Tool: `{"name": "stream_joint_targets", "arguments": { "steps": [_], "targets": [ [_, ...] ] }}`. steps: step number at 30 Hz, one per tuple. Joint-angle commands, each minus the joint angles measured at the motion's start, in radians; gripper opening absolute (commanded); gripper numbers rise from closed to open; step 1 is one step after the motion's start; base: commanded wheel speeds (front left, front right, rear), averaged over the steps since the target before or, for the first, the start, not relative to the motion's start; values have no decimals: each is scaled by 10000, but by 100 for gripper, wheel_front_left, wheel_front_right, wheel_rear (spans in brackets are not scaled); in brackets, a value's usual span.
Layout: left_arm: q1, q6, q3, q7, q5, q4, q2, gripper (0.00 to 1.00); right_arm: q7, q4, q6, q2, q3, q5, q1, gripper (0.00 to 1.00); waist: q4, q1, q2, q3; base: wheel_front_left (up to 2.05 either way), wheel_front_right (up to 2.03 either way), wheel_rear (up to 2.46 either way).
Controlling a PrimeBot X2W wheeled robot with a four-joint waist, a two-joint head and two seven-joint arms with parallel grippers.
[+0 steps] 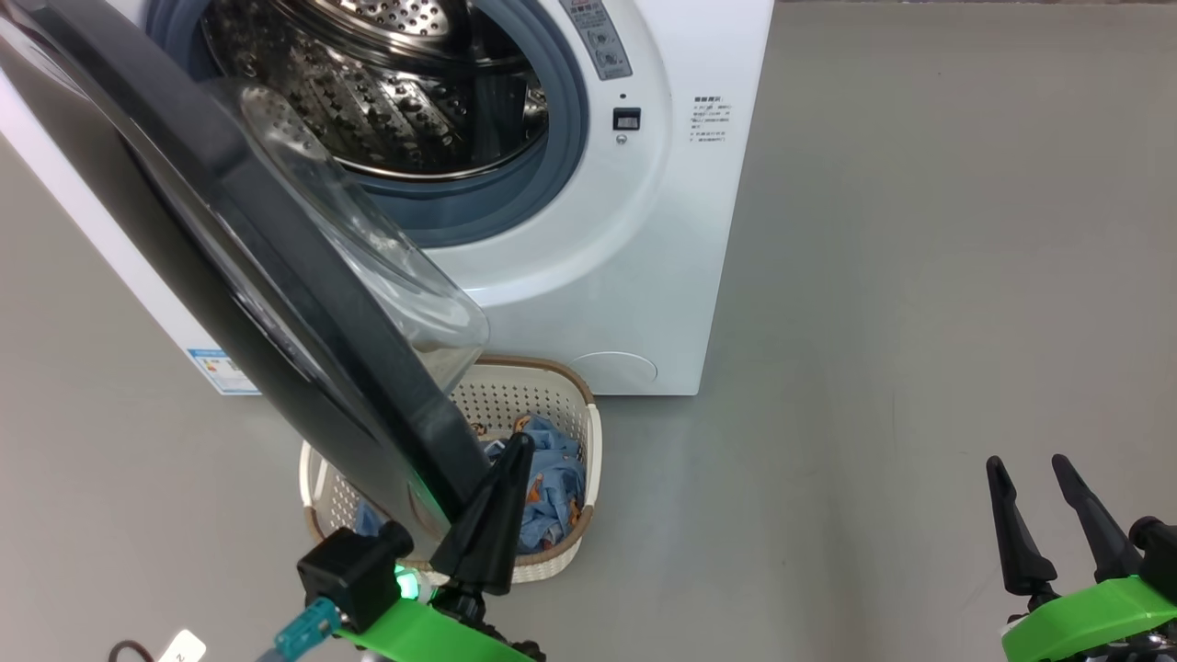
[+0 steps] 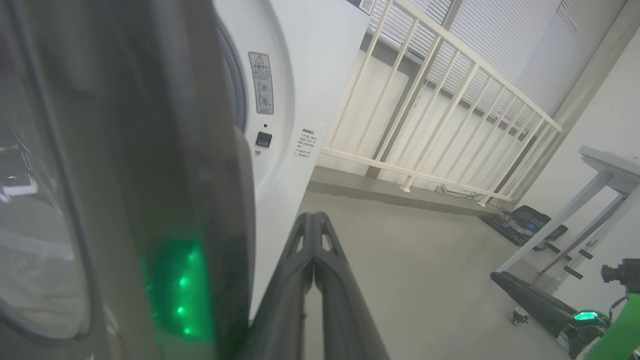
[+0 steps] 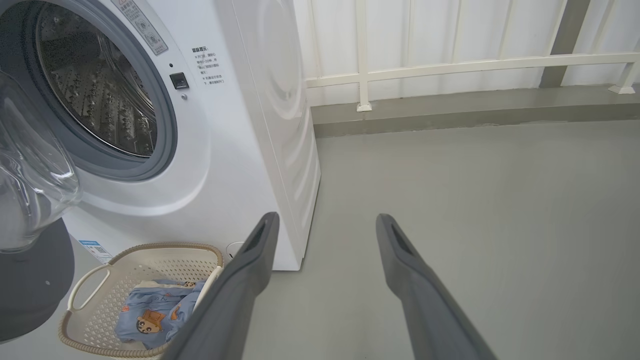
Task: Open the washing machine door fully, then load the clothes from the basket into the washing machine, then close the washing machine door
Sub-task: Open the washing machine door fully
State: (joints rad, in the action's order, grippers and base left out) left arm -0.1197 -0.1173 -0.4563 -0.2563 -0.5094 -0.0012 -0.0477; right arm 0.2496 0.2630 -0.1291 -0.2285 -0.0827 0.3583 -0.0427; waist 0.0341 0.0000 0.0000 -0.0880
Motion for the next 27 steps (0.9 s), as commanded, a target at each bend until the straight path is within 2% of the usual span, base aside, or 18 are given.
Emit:
{"name": "stream_joint_targets", "arguments": {
  "steps": [1,12,27],
  "targets": [
    [-449,32,375,-55,-94,-29,-27,0,122,-293,-16,-150,129,-147,-72,100,8,0,0,-4,0,0,0],
    [-585,4,880,-55,-280,759,-26,0,122,-397,-16,-153,83,-169,-131,100,264,0,0,-66,0,0,0],
    [-194,-81,1305,-55,70,909,-26,0,122,-493,-16,-232,153,-221,-173,100,924,0,0,-81,0,0,0]
  ]
}}
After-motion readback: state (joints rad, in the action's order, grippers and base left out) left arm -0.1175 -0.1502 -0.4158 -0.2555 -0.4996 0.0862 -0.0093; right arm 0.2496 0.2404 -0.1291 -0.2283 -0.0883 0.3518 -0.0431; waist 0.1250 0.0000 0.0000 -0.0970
